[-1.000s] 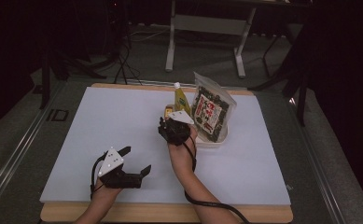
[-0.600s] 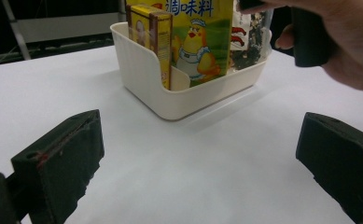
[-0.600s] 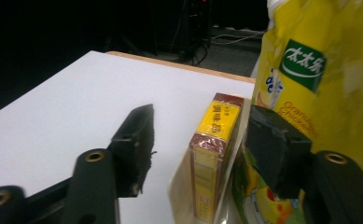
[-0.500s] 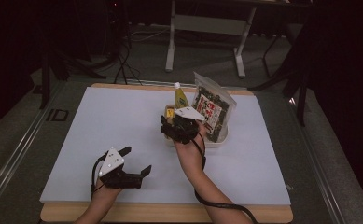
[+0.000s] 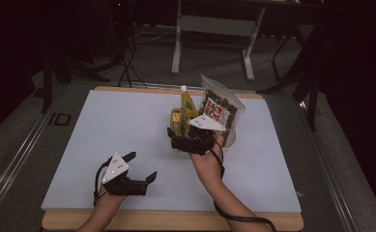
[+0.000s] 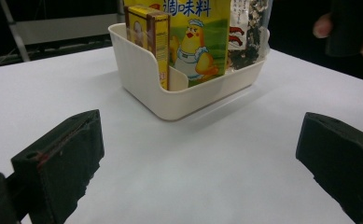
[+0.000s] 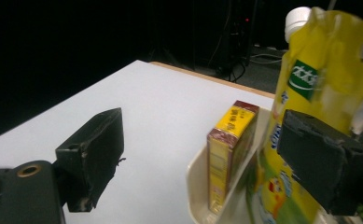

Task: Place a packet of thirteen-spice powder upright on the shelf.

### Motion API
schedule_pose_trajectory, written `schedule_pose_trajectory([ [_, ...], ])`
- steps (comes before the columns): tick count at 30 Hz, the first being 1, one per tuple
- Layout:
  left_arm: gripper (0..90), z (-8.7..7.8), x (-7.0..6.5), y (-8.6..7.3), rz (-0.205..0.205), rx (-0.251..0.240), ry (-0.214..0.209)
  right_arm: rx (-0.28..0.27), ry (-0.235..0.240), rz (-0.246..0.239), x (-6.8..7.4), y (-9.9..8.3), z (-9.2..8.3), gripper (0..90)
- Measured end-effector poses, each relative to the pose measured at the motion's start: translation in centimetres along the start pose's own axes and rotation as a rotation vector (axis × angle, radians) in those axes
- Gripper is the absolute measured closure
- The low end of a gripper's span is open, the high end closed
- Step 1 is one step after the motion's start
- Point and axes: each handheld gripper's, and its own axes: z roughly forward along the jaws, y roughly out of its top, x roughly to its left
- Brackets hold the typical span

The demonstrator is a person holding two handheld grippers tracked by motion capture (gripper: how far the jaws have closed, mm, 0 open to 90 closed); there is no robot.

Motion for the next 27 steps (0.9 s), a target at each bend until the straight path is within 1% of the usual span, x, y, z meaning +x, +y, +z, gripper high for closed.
schedule_pose_trajectory([
  [1, 1.2, 0.0, 0.0, 0.0, 0.001, 0.001, 0.0, -0.003, 0.01, -0.007, -0.1, -0.1, -0.3, 13.8],
  [5, 1.2, 0.0, 0.0, 0.0, 0.005, 0.002, -0.001, -0.009, 0.026, -0.026, -0.6, -0.5, -1.4, 13.8],
  [7, 1.1, 0.0, 0.0, 0.0, 0.001, -0.003, -0.002, -0.003, 0.048, -0.027, -0.9, -0.8, -1.9, 13.8],
  [9, 1.2, 0.0, 0.1, 0.0, -0.01, -0.006, -0.006, 0.007, 0.052, -0.034, -1.2, -1.2, -2.3, 13.8],
  [11, 1.1, -0.1, 0.1, 0.0, -0.01, -0.006, -0.002, 0.015, 0.055, -0.04, -1.3, -1.6, -2.7, 13.8],
  [14, 1.2, -0.1, 0.1, 0.0, -0.012, -0.009, -0.005, 0.018, 0.06, -0.063, -1.5, -2.0, -3.4, 13.8],
  [15, 1.2, -0.1, 0.1, 0.0, -0.011, -0.009, -0.007, 0.022, 0.069, -0.07, -1.6, -2.2, -3.8, 13.8],
  [17, 1.2, -0.2, 0.1, 0.0, -0.013, -0.011, -0.004, 0.019, 0.068, -0.087, -1.8, -2.6, -4.5, 13.8],
  [20, 1.2, -0.1, 0.1, 0.0, -0.024, -0.011, -0.006, 0.016, 0.075, -0.085, -2.1, -3.1, -5.4, 13.8],
  [22, 1.2, -0.1, 0.1, 0.0, -0.024, -0.01, -0.005, 0.016, 0.086, -0.084, -2.4, -3.4, -6.0, 13.8],
  [24, 1.2, -0.2, 0.1, 0.0, -0.025, -0.012, -0.008, 0.012, 0.081, -0.094, -2.6, -3.7, -6.6, 13.8],
  [27, 1.2, -0.2, 0.1, 0.0, -0.022, -0.01, -0.008, 0.021, 0.084, -0.092, -3.2, -4.1, -7.5, 13.8],
])
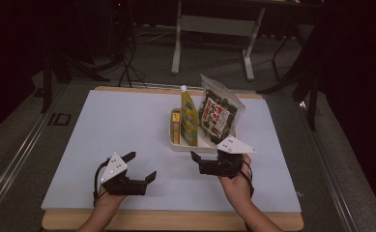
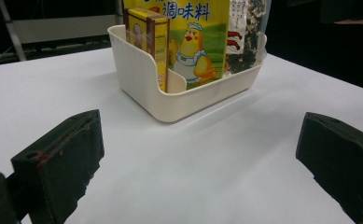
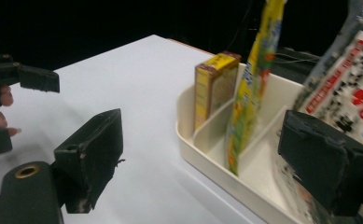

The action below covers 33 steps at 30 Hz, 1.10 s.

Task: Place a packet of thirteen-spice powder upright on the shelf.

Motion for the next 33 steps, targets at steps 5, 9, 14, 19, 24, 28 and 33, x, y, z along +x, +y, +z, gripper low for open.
schedule_pose_trajectory([
  [5, 1.2, 0.0, 0.0, 0.0, 0.002, 0.003, -0.003, 0.002, -0.017, 0.003, -0.6, -0.7, -1.3, 14.3],
  [9, 1.1, 0.0, 0.0, 0.0, 0.001, 0.002, 0.0, 0.005, -0.017, 0.018, -1.1, -1.3, -2.1, 14.4],
  [14, 1.2, 0.1, 0.0, 0.0, 0.001, 0.003, -0.002, 0.002, -0.015, 0.028, -1.6, -1.9, -3.1, 14.3],
  [19, 1.2, 0.1, 0.0, 0.0, -0.001, 0.002, -0.004, -0.011, -0.002, 0.032, -2.2, -2.2, -4.0, 14.3],
  [24, 1.2, 0.0, 0.0, 0.0, 0.002, 0.003, -0.006, -0.023, -0.015, 0.031, -2.6, -2.7, -4.9, 14.4],
  [28, 1.2, 0.0, 0.0, 0.0, 0.0, 0.003, -0.011, -0.02, -0.018, 0.046, -3.1, -3.2, -5.4, 14.4],
  [33, 1.2, 0.1, -0.1, -0.1, -0.005, 0.004, -0.036, -0.029, 0.003, 0.032, -3.3, -3.6, -6.0, 14.4],
])
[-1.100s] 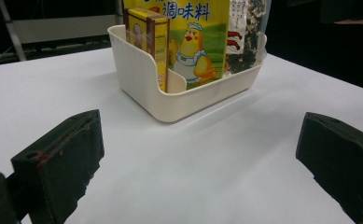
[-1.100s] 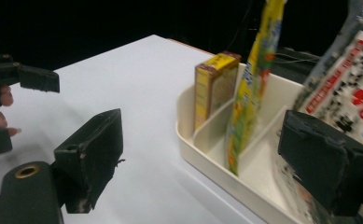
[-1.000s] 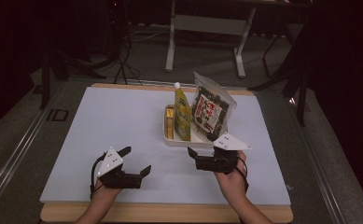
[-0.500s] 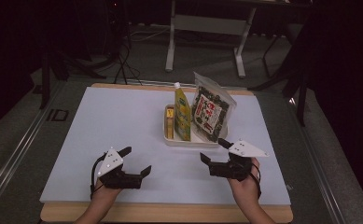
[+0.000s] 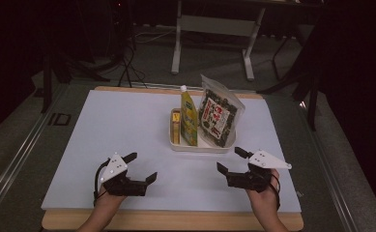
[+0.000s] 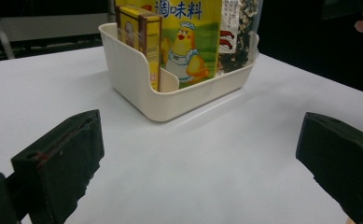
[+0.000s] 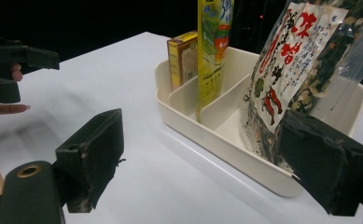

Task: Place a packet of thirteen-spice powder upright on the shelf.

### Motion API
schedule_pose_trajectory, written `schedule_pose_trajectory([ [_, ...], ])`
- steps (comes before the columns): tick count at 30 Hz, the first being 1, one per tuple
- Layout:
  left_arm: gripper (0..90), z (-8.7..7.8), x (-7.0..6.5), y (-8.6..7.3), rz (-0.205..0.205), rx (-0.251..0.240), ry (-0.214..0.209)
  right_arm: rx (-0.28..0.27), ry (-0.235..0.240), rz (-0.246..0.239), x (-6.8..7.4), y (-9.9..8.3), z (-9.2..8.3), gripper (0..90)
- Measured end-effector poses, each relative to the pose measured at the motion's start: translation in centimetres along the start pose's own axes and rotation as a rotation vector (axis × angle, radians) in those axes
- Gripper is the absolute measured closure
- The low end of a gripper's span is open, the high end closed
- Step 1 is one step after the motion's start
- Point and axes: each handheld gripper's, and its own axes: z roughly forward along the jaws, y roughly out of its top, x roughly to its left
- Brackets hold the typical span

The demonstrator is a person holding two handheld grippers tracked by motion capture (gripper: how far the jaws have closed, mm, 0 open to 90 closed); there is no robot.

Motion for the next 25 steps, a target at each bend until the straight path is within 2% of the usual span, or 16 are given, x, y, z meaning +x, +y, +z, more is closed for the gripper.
schedule_pose_trajectory([
  [6, 1.2, 0.0, 0.0, 0.0, 0.0, 0.001, -0.002, 0.027, -0.006, -0.016, -0.2, -0.7, -0.5, 14.3],
  [13, 1.2, 0.0, 0.0, -0.1, 0.003, 0.006, -0.011, 0.066, -0.017, -0.009, -0.7, -1.4, -1.0, 14.4],
  [17, 1.2, 0.1, -0.1, -0.2, 0.008, 0.011, -0.015, 0.093, -0.02, 0.008, -1.1, -1.8, -0.9, 14.4],
  [25, 1.2, 0.1, -0.1, -0.2, 0.012, 0.015, -0.017, 0.112, -0.028, -0.002, -1.1, -1.9, -0.7, 14.0],
])
